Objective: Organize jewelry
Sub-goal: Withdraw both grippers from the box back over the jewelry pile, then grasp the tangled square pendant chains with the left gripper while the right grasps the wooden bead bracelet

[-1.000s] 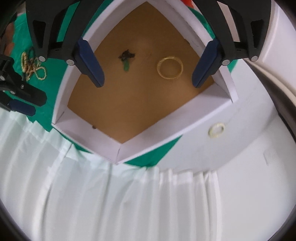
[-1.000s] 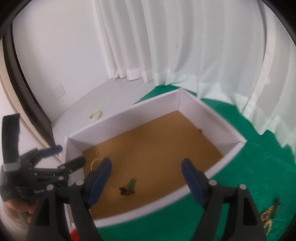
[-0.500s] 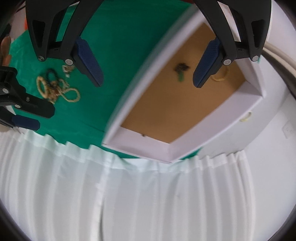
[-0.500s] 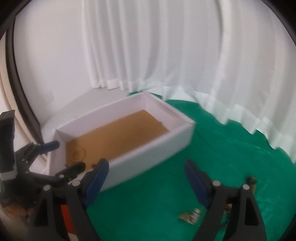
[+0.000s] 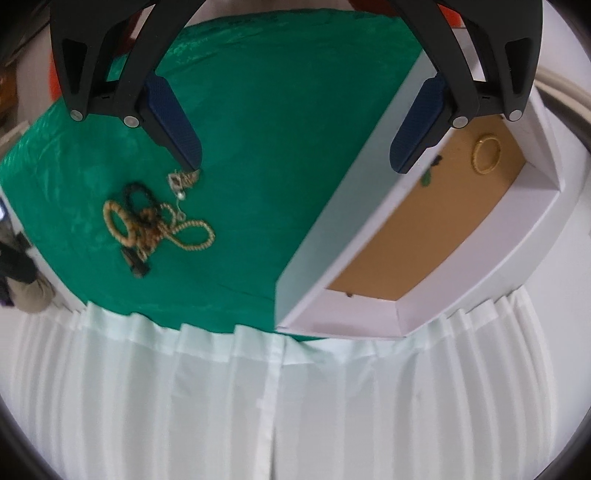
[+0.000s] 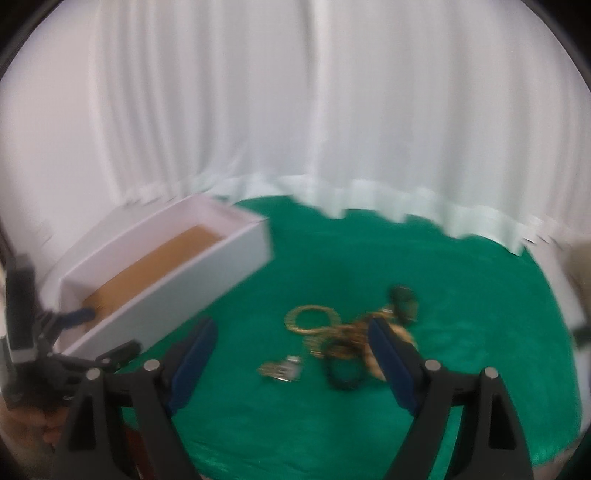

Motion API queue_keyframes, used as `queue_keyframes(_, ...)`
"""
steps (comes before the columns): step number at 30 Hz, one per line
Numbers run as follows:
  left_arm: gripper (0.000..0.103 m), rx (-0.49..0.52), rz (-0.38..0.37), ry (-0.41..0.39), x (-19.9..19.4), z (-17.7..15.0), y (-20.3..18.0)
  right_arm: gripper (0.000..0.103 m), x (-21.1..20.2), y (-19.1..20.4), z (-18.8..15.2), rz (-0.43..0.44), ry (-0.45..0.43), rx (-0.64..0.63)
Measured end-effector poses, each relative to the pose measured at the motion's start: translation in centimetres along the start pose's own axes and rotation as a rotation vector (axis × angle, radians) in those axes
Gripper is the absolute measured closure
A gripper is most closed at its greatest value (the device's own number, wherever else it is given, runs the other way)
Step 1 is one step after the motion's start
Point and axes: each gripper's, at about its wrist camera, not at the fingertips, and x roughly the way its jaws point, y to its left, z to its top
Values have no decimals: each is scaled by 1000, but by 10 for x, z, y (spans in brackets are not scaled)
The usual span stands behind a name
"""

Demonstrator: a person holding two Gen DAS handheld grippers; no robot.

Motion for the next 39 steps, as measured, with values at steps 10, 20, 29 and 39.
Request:
queue_keyframes(10, 1, 53, -113, 91, 32, -27, -35, 17, 14, -51, -94, -97, 130, 125)
queue_keyframes(20, 1, 80, -134, 151, 57, -38, -54, 18, 49, -56, -126, -59, 216, 181)
queue_keyframes(29, 2, 123, -153, 166, 65, -36, -70, 18, 55, -57, -133, -57, 232, 198)
queue_keyframes(39, 2, 198, -141, 238, 77, -33, -90, 18, 54, -54, -126, -40, 237, 169)
